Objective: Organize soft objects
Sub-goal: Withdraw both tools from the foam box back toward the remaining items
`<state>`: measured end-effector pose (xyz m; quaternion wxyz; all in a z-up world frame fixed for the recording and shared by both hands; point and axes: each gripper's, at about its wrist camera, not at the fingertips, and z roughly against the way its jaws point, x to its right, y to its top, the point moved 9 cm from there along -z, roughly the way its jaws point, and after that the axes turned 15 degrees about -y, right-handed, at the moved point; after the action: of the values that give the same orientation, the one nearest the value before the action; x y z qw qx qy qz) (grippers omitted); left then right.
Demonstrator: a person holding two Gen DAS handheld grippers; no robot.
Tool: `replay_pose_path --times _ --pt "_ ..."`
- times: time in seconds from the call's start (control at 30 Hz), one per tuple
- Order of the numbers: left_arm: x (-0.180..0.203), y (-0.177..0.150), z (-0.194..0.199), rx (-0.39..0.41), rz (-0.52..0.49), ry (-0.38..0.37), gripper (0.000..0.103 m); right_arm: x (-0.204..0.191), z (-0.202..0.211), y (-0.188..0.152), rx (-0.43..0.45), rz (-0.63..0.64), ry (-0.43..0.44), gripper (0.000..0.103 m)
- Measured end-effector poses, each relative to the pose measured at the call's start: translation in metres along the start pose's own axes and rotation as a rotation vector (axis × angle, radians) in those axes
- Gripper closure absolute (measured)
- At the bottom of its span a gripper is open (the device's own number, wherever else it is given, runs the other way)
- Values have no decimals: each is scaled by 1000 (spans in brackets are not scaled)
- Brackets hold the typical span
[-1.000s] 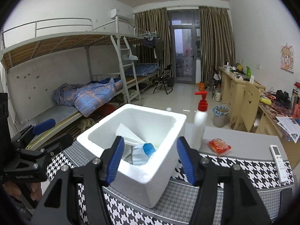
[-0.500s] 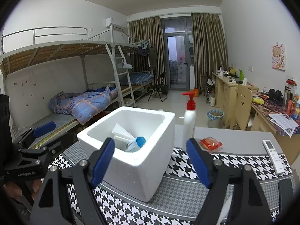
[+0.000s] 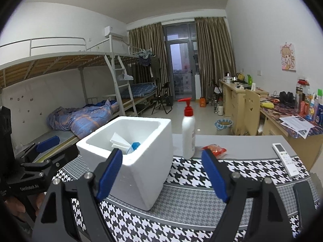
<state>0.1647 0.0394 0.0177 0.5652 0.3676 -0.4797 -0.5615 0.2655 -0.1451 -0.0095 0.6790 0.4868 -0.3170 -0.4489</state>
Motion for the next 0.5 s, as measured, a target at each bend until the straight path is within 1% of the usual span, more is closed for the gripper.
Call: replay_pose_path --times 0.07,0.23,0.5 --pt "4 -1 0 -3 -3 -4 1 4 6 -1 13 -1 -12 15" --pt "17 -3 -2 -6 -16 -27 1 18 16 -5 29 -13 -32 15" --pt "37 -17 -10 -34 -31 -67 1 41 20 -27 9 -26 -82 15"
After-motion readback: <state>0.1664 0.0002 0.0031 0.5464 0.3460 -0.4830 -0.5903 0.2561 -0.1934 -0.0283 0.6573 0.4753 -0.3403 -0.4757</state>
